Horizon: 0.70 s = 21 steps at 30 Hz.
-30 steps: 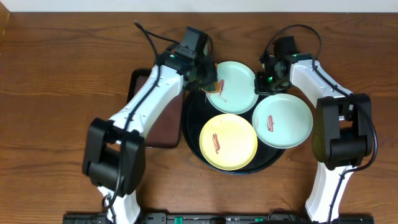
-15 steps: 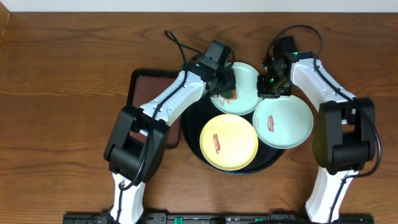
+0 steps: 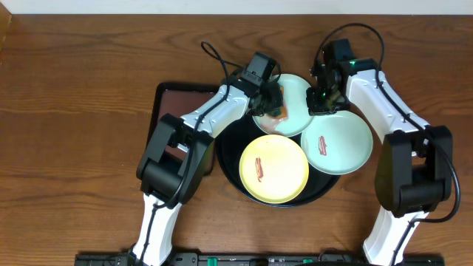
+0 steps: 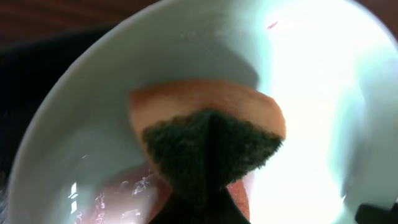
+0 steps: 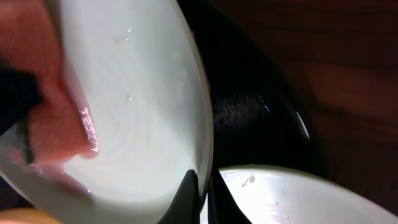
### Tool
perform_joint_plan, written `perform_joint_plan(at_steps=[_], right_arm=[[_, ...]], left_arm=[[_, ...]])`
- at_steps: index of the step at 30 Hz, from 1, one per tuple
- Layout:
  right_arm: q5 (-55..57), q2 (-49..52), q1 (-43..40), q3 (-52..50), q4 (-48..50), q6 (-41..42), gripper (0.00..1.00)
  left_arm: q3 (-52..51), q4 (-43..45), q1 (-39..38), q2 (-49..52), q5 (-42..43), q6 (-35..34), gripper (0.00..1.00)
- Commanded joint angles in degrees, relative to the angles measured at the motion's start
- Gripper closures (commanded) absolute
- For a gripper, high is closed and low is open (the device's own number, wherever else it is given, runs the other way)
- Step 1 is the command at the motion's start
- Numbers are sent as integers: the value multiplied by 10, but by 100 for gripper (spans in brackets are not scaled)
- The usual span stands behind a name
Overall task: Clean dirty plates on tray and stack at the side
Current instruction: 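Scrub the held plate's surface with the sponge in the left gripper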
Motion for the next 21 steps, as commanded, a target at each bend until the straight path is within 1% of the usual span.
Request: perform_joint_plan(at_steps=[1, 5, 9, 12, 14, 17, 19, 21], right_arm=[[7, -8, 10, -3, -8, -20, 99], [7, -8, 10, -3, -10, -20, 99], [7, -8, 10, -3, -10, -21, 99], [7, -8, 10, -3, -10, -21, 99], [7, -8, 10, -3, -10, -21, 99], [7, -8, 11, -3, -9, -21, 99], [7, -8, 11, -3, -10, -21, 99], [7, -8, 11, -3, -10, -21, 99]], left_arm=[[4, -53, 4, 9, -52, 21, 93], [7, -85, 16, 7, -101, 42, 92], [14, -120, 18, 7, -153, 43, 93], [18, -116, 15, 7, -158, 42, 93], [19, -97, 9, 7, -146, 41, 93], [19, -31, -5, 8, -81, 38, 92], [19, 10, -17, 8, -43, 20, 92], [19, 37, -31, 8, -23, -5, 93]])
